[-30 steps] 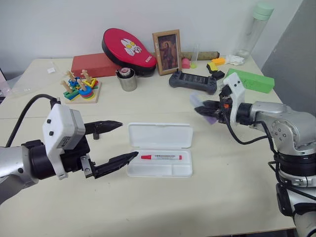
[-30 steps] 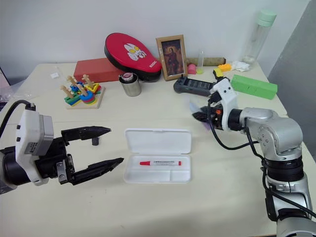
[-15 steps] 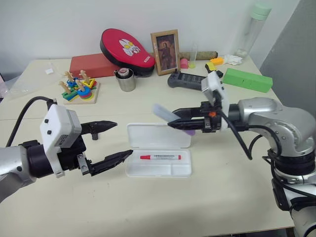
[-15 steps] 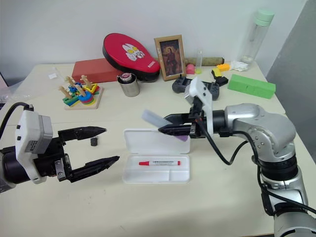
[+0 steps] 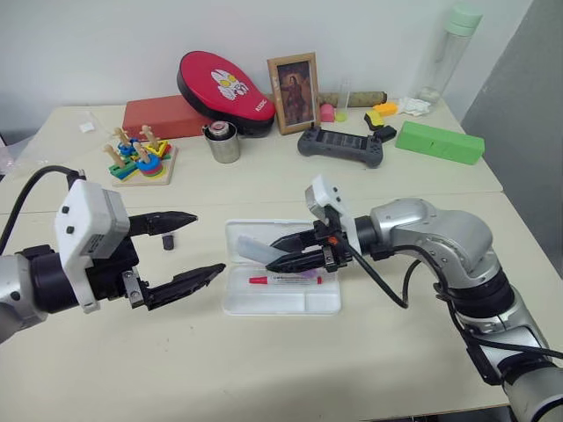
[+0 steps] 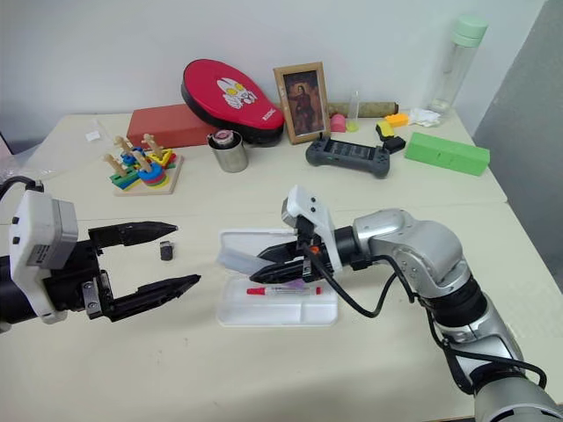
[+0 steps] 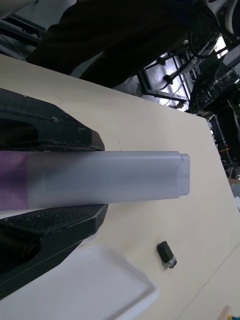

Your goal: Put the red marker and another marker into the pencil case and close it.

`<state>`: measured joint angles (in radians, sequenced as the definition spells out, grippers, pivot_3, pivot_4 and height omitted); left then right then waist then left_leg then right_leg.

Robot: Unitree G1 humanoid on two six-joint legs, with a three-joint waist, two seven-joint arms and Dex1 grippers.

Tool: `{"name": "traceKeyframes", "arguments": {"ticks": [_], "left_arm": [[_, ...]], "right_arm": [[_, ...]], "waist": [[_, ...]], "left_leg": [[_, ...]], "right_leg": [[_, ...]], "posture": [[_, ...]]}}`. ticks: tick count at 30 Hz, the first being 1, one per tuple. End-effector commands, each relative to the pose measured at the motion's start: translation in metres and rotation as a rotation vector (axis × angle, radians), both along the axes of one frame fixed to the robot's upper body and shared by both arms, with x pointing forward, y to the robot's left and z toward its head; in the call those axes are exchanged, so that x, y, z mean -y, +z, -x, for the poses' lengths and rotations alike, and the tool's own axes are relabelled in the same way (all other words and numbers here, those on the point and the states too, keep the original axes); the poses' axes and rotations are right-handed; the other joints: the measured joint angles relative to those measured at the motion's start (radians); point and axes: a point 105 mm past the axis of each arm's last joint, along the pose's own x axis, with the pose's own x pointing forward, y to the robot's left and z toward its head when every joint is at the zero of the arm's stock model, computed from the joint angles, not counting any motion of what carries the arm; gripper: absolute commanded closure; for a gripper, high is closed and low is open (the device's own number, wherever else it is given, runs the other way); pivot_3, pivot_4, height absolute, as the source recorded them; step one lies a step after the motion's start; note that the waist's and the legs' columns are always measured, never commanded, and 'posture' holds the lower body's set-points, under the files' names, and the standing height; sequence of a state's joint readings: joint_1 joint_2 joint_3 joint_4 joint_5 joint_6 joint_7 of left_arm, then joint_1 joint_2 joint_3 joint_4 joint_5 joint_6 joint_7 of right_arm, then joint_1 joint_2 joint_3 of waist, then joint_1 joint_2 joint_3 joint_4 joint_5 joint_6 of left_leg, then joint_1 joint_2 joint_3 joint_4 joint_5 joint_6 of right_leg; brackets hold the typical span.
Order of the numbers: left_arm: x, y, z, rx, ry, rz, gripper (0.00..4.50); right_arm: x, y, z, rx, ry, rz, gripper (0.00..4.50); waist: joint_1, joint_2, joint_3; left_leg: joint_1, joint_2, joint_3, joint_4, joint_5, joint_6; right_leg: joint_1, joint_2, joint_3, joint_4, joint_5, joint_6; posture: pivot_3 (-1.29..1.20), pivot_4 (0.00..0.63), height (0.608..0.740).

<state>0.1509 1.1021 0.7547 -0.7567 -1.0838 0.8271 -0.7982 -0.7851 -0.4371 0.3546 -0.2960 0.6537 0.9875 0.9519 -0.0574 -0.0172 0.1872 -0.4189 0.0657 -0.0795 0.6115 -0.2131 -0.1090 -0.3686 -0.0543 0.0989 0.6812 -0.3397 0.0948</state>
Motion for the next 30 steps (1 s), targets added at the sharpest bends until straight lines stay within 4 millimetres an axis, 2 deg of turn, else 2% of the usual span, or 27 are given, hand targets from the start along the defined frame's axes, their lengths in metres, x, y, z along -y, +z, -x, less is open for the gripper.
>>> {"name": "traceKeyframes", "arguments": {"ticks": [1,8,14,30], "left_arm": [[-0.006,0.012,-0.001,0.050,0.022,-0.032,0.00],[-0.009,0.015,-0.001,0.054,0.029,-0.045,0.00],[-0.007,0.014,-0.002,0.054,0.031,-0.044,0.00],[-0.007,0.017,-0.002,0.055,0.030,-0.045,0.00]], "right_arm": [[-0.008,-0.003,0.001,0.021,0.029,-0.001,3.23],[-0.014,-0.025,-0.001,0.008,0.043,0.051,3.23],[-0.013,-0.053,-0.004,0.020,0.046,0.121,3.23],[-0.023,-0.065,-0.003,0.041,0.058,0.141,3.23]], "waist": [[0.000,0.000,0.000],[0.000,0.000,0.000],[0.000,0.000,0.000],[-0.001,0.000,0.000]], "left_leg": [[0.000,0.000,0.000,0.000,0.000,0.000],[0.000,0.000,0.000,0.000,0.000,0.000],[0.000,0.000,0.000,0.000,0.000,0.000],[0.000,0.000,0.000,0.000,0.001,-0.001]], "right_leg": [[0.000,0.000,0.000,0.000,0.000,0.000],[0.000,0.000,0.000,0.000,0.000,0.000],[0.000,0.000,0.000,0.000,0.000,0.000],[0.000,0.000,0.000,0.000,0.000,0.000]], "posture": [[0.00,0.150,0.740],[0.00,0.150,0.740],[0.00,0.150,0.740],[0.00,0.150,0.740]]}}
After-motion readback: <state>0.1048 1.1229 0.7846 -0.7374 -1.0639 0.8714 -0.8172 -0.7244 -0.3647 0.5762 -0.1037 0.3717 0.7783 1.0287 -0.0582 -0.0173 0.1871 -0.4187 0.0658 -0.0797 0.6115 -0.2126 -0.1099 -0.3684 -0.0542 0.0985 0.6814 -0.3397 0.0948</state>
